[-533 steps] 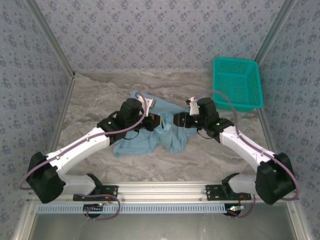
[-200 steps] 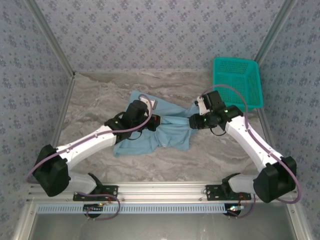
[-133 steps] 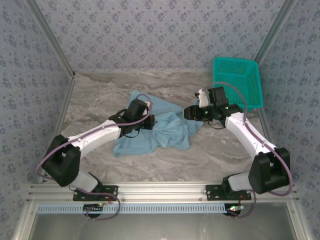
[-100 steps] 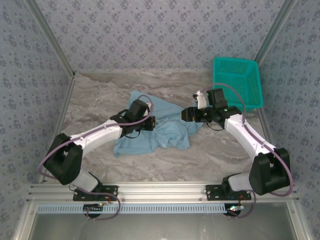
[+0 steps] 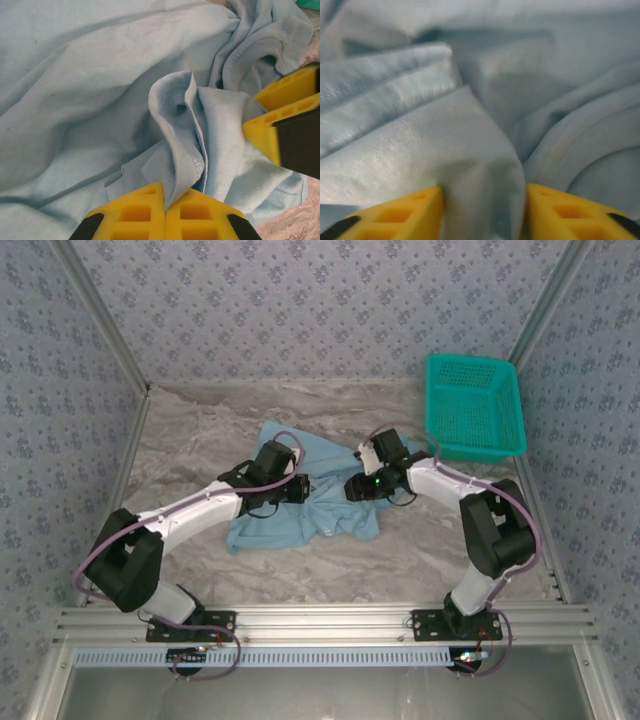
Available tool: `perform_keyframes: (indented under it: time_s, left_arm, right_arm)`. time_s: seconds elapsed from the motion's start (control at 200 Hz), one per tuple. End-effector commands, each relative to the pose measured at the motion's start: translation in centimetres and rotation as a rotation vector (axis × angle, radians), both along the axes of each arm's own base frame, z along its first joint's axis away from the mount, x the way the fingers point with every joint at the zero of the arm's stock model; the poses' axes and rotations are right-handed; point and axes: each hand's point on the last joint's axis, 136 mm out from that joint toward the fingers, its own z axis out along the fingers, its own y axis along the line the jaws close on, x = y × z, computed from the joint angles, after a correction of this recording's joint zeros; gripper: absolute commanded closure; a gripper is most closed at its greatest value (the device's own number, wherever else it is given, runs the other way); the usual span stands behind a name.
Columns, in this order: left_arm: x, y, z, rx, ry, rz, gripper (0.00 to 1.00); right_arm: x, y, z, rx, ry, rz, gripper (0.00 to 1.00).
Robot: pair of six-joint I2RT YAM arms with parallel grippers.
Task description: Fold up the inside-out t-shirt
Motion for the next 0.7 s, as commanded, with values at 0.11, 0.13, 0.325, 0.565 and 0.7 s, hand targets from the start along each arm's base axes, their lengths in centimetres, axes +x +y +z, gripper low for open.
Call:
perform_keyframes:
  time_s: [0.11, 0.13, 0.325, 0.565, 0.7]
  left_arm:
    - [-2.6, 1.6, -0.5, -0.021, 0.063, 0.007, 1.00]
    - [-3.0, 1.8, -0.8, -0.020, 0.074, 0.006, 1.00]
    - [-5.8, 3.6, -4.7, 0.027, 0.186, 0.025, 0.98]
    - [-7.2, 3.6, -7.6, 0.045, 0.272, 0.001, 0.93]
    - [-7.0, 3.4, -7.7, 0.044, 0.267, -0.004, 0.93]
  right_arm:
    - [-5.5, -1.1, 1.9, -0.078, -0.095, 0.048, 0.83]
    - [-6.0, -1.2, 2.2, -0.082, -0.112, 0.055, 0.83]
    - [-10.5, -1.9, 0.7, -0.118, -0.124, 0.080, 0.73]
    - [-9.4, 0.4, 2.8, -0.052, -0.216, 0.123, 0.48]
    - [-6.0, 2.3, 6.4, 0.003, -0.370, 0.115, 0.41]
